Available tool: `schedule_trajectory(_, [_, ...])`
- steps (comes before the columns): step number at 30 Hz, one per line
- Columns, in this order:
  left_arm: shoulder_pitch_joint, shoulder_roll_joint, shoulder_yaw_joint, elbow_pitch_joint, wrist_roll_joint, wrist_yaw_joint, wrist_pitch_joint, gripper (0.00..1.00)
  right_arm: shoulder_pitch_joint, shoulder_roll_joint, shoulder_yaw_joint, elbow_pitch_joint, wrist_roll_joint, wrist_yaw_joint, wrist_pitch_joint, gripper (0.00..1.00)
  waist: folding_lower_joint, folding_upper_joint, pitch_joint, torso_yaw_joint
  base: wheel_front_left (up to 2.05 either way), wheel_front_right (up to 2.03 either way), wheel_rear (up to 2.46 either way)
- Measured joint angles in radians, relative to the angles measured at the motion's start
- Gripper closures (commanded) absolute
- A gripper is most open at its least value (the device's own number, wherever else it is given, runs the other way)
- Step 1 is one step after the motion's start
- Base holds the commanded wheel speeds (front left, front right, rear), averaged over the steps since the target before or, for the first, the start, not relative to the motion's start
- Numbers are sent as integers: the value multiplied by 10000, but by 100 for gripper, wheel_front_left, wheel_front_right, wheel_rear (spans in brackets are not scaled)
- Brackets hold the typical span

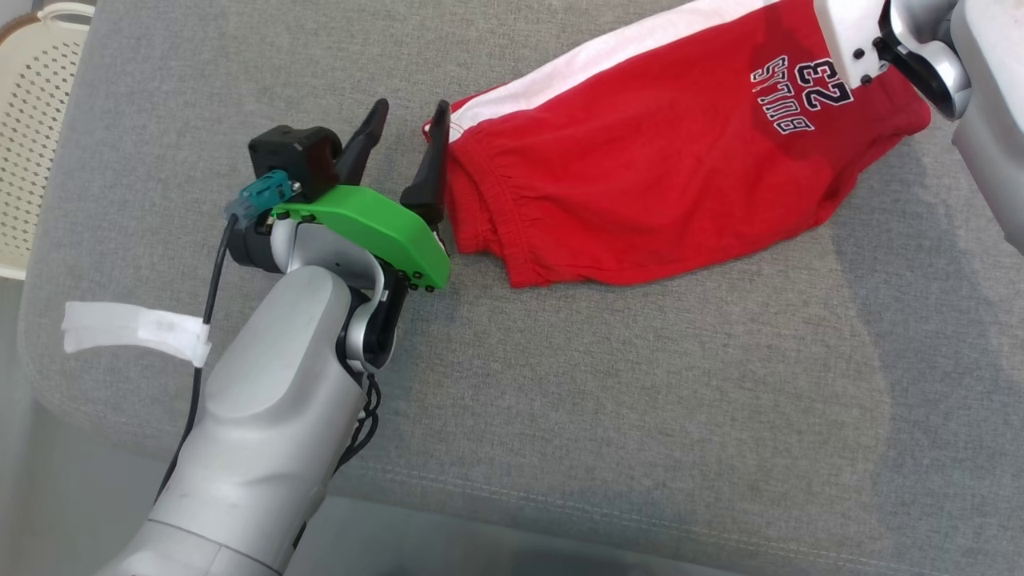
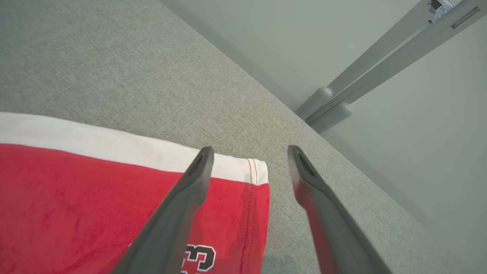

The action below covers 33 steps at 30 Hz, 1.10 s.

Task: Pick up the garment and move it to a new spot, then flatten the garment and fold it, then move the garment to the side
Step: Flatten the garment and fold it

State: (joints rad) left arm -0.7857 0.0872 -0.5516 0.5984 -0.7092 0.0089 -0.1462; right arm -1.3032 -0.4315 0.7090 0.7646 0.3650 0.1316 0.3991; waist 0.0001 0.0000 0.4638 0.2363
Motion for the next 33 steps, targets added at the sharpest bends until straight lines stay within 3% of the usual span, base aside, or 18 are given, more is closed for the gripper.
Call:
schedule_trajectory(9, [94, 54, 539, 69, 303, 462, -1066, 0, 174, 54, -240, 504, 683, 0, -1235, 0, 0, 0, -473, -40, 0, 0, 0])
schedule_trajectory(16, [1739, 228, 1785, -2132, 1540, 934, -1168, 0, 1362, -6, -1018, 800, 1465, -2, -2266, 0, -1, 0, -1158, -150, 0, 0, 0])
schedule_trajectory(27, [5873, -102, 3233, -5210, 3593, 585, -1179, 0, 3374, 359, -2665, 2130, 2092, -2, -3580, 0, -1, 0, -2191, -242, 0, 0, 0])
schedule_trajectory(33, [7036, -238, 3317, -5869, 4514, 510, -1179, 0, 3700, 441, -3009, 2895, 1741, -2, -4021, 0, -1, 0, -2151, -49, 0, 0, 0])
